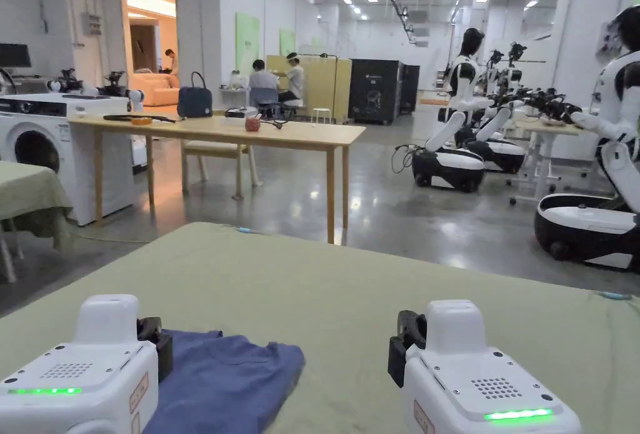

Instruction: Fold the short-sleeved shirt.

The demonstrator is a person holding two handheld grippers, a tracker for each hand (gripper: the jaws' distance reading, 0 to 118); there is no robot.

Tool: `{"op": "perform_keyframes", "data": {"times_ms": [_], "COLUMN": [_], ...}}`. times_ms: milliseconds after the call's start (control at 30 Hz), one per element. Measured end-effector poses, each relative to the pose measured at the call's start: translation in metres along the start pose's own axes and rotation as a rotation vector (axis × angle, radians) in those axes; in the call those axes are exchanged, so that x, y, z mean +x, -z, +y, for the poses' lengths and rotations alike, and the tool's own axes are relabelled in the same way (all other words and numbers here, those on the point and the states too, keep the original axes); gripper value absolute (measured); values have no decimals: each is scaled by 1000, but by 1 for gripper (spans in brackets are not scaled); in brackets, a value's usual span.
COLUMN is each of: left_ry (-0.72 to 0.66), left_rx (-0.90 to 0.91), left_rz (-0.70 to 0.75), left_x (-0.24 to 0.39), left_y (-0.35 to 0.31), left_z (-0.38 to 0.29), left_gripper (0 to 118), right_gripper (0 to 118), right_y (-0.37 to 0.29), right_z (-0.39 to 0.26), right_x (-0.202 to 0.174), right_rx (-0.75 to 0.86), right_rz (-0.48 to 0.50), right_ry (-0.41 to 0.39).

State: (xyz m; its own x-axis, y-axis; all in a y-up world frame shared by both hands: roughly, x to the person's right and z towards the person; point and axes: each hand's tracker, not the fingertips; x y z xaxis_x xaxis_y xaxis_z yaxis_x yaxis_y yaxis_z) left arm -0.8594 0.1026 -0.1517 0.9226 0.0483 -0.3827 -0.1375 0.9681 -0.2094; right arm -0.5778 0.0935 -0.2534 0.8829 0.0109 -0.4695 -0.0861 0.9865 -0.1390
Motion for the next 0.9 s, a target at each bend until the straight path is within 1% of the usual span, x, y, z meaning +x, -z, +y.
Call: {"op": "perform_keyframes", "data": {"times_ms": [33,67,133,200,267,300,333,367,433,500,533,567,600,633,667,700,767,833,900], "left_ry": [-10,-4,13,31,44,44,49,65,48,12,9,2,8,40,91,161,136,136,112], "left_rx": [-11,-34,-68,-139,-294,-376,-495,-559,-605,-703,-697,-701,-694,-691,-730,-730,-753,-725,-743], "left_rz": [-4,7,32,14,-8,-35,-37,-45,-120,-120,-131,-141,-134,-112,-121,-213,-172,-98,-71], "left_x": [-11,-20,-32,-37,-52,-53,-52,-48,-45,-39,-36,-35,-33,-21,-16,-10,2,12,9], "left_y": [-1,2,12,27,69,86,111,135,184,231,257,276,292,291,303,307,326,339,353], "left_z": [-3,-7,-14,-20,-32,-36,-44,-52,-66,-82,-88,-92,-94,-93,-97,-97,-89,-89,-101], "left_gripper": [1,1,1,1,1,1,1,1,1,3,21,60,108,116,114,115,115,115,115], "right_gripper": [1,1,1,1,1,1,1,1,1,1,1,1,1,1,1,1,1,1,1], "right_y": [6,10,18,25,31,34,37,40,47,54,58,64,67,71,74,78,85,90,92], "right_z": [-4,-7,-15,-22,-31,-35,-38,-42,-49,-53,-56,-58,-59,-62,-63,-65,-69,-72,-75], "right_x": [-10,-16,-21,-21,-20,-19,-17,-15,-10,-4,-1,1,3,6,7,9,11,13,13], "right_rx": [-9,-14,-33,-52,-70,-82,-95,-107,-123,-138,-149,-159,-166,-175,-180,-185,-193,-203,-214], "right_rz": [24,22,41,50,46,44,44,39,24,17,10,4,-2,-10,-13,-16,-22,-23,-25], "right_ry": [-1,0,8,9,-2,-7,-9,-12,-21,-14,-12,-15,-20,-24,-27,-28,-21,-5,2]}}
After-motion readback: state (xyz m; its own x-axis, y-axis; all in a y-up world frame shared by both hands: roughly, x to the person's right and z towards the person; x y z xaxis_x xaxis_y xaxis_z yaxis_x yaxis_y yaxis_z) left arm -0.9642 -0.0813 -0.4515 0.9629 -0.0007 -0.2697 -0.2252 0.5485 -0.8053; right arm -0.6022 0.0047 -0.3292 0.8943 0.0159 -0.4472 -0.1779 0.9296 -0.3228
